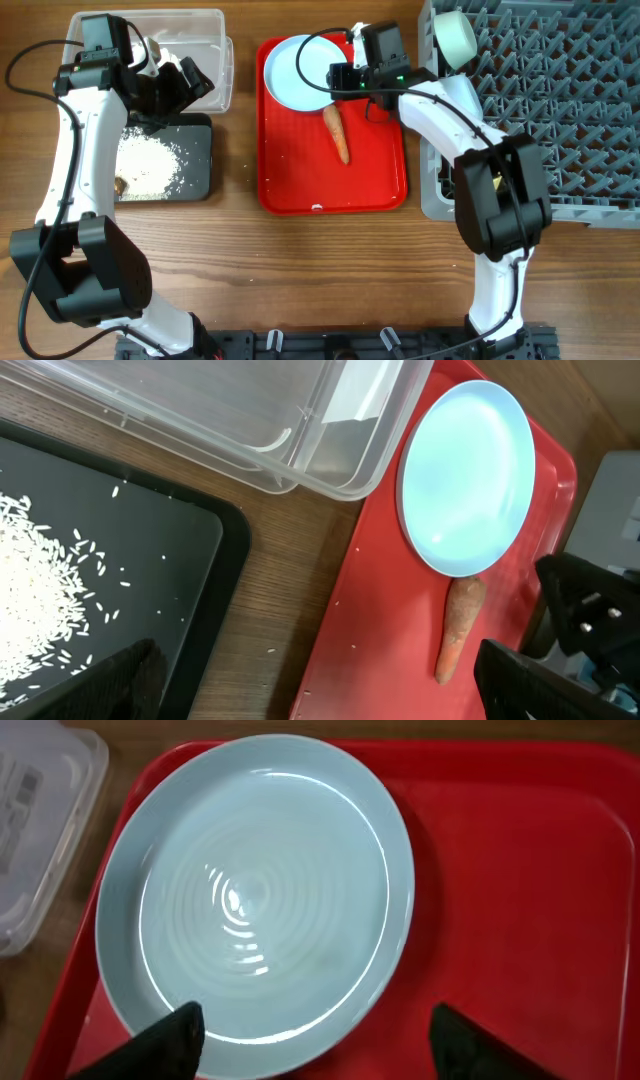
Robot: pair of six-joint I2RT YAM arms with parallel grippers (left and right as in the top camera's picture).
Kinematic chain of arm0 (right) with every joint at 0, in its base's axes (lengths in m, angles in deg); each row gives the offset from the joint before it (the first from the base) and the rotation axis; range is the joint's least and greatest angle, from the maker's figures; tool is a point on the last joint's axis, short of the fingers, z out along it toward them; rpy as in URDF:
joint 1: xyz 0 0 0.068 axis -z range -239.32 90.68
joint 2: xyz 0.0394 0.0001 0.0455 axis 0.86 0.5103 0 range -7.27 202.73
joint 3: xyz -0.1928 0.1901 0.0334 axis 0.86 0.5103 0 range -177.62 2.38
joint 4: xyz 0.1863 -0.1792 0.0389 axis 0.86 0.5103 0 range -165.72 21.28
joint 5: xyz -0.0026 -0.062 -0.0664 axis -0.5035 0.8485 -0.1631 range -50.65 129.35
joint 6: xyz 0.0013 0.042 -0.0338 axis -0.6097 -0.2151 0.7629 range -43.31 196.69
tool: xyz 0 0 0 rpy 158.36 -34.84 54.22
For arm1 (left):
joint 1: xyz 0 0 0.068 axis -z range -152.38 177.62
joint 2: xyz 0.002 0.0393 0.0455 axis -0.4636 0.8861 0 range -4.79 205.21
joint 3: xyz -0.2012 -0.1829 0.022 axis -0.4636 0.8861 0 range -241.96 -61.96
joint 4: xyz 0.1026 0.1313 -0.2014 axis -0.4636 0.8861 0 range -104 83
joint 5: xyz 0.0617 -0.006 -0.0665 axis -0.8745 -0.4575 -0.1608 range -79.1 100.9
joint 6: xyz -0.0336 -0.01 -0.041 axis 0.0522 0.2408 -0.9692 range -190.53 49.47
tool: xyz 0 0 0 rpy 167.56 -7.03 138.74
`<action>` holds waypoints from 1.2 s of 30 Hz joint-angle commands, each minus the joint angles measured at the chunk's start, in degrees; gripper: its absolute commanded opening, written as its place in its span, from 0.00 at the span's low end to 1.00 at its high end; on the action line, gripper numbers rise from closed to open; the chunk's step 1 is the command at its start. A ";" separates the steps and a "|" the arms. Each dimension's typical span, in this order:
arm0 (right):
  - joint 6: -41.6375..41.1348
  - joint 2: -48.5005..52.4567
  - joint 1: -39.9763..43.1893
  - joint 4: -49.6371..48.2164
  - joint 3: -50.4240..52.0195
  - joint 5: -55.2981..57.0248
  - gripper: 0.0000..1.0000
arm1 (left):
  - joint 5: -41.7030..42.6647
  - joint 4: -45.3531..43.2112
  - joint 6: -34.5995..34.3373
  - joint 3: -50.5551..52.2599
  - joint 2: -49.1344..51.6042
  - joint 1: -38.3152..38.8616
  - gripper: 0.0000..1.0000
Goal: Sort waste into correct bins and load items into the dishwasher rack
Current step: 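Reach right gripper to the light blue plate and grasp its edge, then lift the plate with right gripper and stand it upright in the rack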
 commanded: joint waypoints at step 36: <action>3.21 -11.76 1.18 2.89 0.57 24.04 0.04 | 0.07 -0.15 0.09 -0.37 -0.63 -0.20 1.00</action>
